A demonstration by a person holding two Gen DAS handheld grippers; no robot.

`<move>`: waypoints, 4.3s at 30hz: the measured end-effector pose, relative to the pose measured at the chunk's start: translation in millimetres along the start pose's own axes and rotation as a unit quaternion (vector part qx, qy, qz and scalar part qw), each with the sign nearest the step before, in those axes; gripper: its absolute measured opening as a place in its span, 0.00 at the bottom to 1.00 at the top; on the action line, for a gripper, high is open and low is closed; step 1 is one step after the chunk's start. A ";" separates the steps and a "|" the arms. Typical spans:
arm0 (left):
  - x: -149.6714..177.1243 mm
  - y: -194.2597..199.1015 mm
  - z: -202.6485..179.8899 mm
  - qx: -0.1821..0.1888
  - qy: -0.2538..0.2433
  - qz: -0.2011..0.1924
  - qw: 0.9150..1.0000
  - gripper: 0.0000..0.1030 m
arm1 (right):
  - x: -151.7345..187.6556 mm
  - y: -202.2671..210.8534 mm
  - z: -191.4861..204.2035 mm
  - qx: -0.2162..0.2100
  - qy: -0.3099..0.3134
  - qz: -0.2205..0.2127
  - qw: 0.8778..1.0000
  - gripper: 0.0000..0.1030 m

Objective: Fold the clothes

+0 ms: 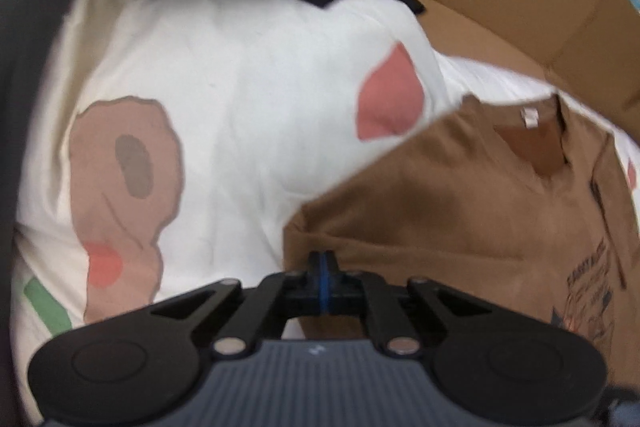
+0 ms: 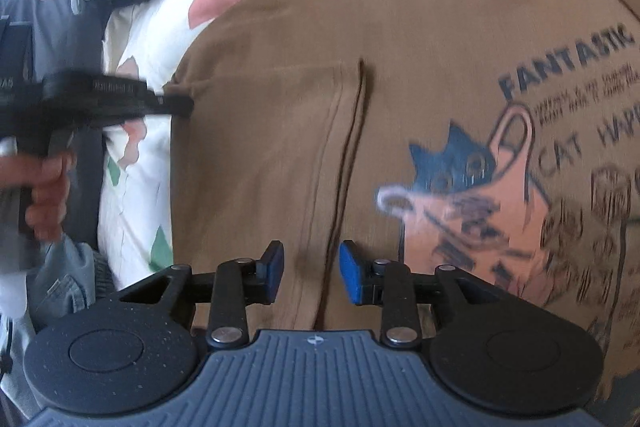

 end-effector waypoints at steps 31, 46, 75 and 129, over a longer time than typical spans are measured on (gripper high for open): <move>152.2 21.4 -43.3 0.079 0.043 0.055 0.994 0.02 | -21.2 -2.4 0.2 0.016 0.026 -0.008 0.999 0.14; 169.8 14.3 -38.8 0.087 0.066 0.081 0.991 0.02 | -62.4 -22.8 -7.4 0.020 -0.011 -0.010 1.000 0.30; 143.6 37.0 -33.8 0.083 0.108 0.027 0.990 0.04 | -80.9 -2.4 -23.5 0.038 0.037 -0.027 0.998 0.03; 110.8 81.8 -73.0 -0.005 0.126 0.067 0.990 0.58 | 71.2 118.4 -80.8 0.101 0.059 0.062 0.991 0.48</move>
Point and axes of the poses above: each gripper's, at about its wrist camera, not at the fingertips, and y roughly against the way its jaws point, z to its left, x to its underside, the point moved 10 cm from there along -y, roughly the way its jaws point, and after that the axes turned 10 degrees about x, right-handed, at the moved point
